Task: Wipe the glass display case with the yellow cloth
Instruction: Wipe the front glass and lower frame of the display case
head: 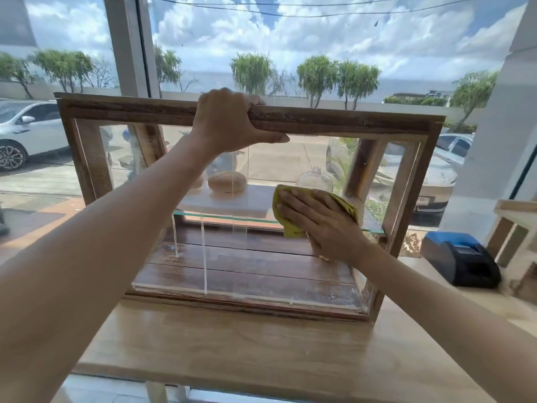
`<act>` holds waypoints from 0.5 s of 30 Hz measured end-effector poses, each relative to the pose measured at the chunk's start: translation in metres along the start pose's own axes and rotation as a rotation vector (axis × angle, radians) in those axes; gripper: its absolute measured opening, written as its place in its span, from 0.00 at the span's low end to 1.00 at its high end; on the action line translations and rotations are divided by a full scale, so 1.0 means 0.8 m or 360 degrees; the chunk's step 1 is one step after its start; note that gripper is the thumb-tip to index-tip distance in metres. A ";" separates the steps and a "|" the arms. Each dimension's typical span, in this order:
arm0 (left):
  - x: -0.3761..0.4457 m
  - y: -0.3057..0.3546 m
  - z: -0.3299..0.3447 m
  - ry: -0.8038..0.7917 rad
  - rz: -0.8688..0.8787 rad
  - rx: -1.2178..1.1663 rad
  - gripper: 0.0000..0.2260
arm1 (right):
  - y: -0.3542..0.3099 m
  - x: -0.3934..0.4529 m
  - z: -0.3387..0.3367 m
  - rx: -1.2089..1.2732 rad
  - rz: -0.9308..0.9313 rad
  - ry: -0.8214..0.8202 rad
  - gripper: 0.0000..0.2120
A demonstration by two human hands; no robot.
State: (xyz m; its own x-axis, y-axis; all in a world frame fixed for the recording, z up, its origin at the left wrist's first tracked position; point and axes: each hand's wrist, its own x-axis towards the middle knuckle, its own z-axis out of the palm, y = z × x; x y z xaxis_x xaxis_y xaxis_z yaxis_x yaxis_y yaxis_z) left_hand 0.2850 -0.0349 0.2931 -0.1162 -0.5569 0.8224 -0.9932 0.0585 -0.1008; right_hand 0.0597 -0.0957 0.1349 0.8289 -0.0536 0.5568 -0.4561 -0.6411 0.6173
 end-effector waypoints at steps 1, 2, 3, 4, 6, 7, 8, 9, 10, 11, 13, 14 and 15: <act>0.000 0.000 0.000 -0.0003 -0.0005 0.0004 0.41 | -0.006 -0.006 0.006 0.0014 -0.0013 -0.0005 0.32; 0.001 0.001 0.000 -0.0007 -0.0010 0.0005 0.41 | -0.014 -0.014 0.013 0.0030 -0.0020 -0.0017 0.32; 0.001 0.000 0.000 -0.0007 -0.0013 0.0010 0.41 | -0.021 -0.023 0.021 0.0043 -0.0028 -0.0031 0.31; 0.002 0.000 0.001 -0.0003 -0.0010 0.0024 0.42 | -0.029 -0.032 0.028 0.0048 -0.0042 -0.0054 0.31; 0.002 0.000 0.004 0.0013 -0.0002 0.0049 0.42 | -0.046 -0.050 0.043 0.0029 -0.0086 -0.0132 0.32; 0.001 0.000 0.004 0.0023 0.0000 0.0053 0.41 | -0.055 -0.058 0.050 0.0016 -0.0112 -0.0175 0.34; 0.001 0.000 0.005 0.0031 0.0001 0.0052 0.41 | -0.063 -0.065 0.057 0.0008 -0.0135 -0.0217 0.35; 0.001 0.000 0.005 0.0037 0.0007 0.0052 0.41 | -0.070 -0.073 0.063 0.0016 -0.0154 -0.0255 0.35; 0.001 0.000 0.005 0.0042 0.0012 0.0056 0.41 | -0.077 -0.080 0.069 0.0041 -0.0170 -0.0290 0.34; 0.001 0.000 0.005 0.0048 0.0015 0.0059 0.41 | -0.083 -0.087 0.074 0.0071 -0.0183 -0.0325 0.34; 0.001 0.001 0.006 0.0054 0.0020 0.0066 0.41 | -0.095 -0.099 0.082 0.0121 -0.0201 -0.0391 0.32; 0.001 0.001 0.006 0.0054 0.0019 0.0065 0.40 | -0.101 -0.104 0.084 0.0143 -0.0210 -0.0424 0.31; 0.001 0.001 0.006 0.0055 0.0014 0.0056 0.40 | -0.106 -0.109 0.087 0.0173 -0.0216 -0.0441 0.29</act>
State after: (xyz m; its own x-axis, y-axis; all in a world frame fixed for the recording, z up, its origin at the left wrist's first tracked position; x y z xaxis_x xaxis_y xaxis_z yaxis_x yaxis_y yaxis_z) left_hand 0.2842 -0.0394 0.2906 -0.1256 -0.5277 0.8401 -0.9913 0.0335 -0.1272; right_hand 0.0487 -0.0900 -0.0048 0.9432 -0.1585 0.2919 -0.3103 -0.7337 0.6045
